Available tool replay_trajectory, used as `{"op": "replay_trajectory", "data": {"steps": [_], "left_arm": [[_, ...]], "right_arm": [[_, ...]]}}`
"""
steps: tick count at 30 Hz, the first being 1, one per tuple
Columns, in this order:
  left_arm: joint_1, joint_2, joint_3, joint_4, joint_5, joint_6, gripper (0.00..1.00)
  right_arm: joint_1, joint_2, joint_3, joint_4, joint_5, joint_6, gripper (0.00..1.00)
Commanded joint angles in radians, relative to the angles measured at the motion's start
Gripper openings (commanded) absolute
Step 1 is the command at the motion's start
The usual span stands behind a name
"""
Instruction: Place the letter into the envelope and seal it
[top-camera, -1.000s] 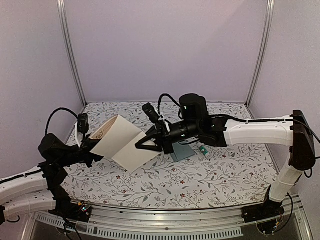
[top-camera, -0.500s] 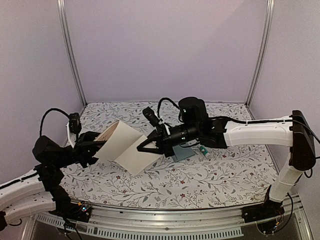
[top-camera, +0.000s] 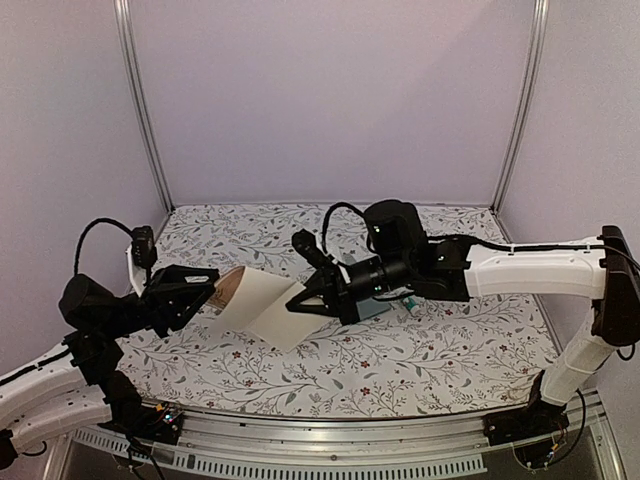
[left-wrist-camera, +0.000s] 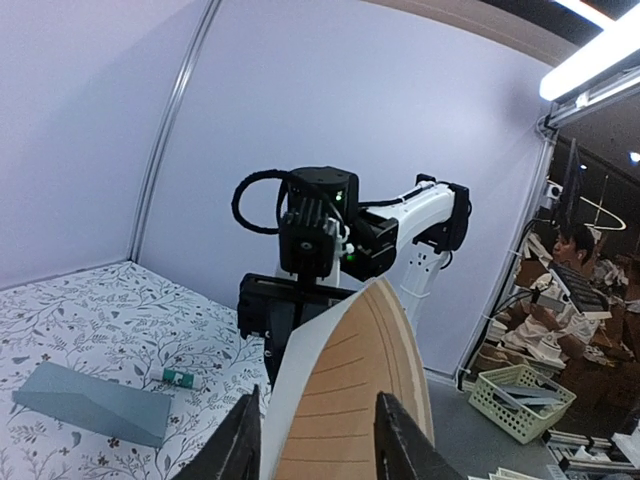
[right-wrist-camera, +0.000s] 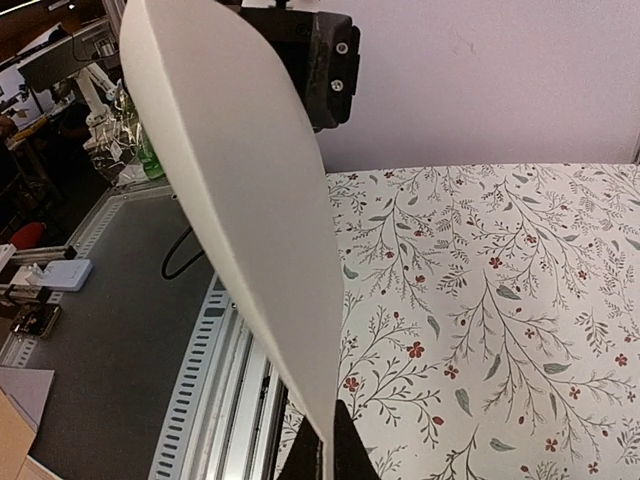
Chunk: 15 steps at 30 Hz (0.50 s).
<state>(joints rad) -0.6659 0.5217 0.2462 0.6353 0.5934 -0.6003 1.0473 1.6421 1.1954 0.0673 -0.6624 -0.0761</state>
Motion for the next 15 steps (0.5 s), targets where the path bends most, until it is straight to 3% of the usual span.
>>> {"op": "replay_trajectory", "data": {"steps": [1,10,15], "left_arm": [[-0.009,-0.006,0.032,-0.054,-0.031,-0.009,0.36],[-0.010,-0.031,0.037,-0.059,-0.021,-0.063,0.36],[-0.010,0.128,0.076,-0.013,0.089,-0.061,0.41]], "right_arm": [[0.028,-0.091,-0.067,-0.031,0.085,-0.200,0.03],[0.028,-0.153,-0.118,-0.066,0.147,-0.378,0.02],[0.028,-0.184,-0.115,-0.066,0.080,-0.439,0.02]]}}
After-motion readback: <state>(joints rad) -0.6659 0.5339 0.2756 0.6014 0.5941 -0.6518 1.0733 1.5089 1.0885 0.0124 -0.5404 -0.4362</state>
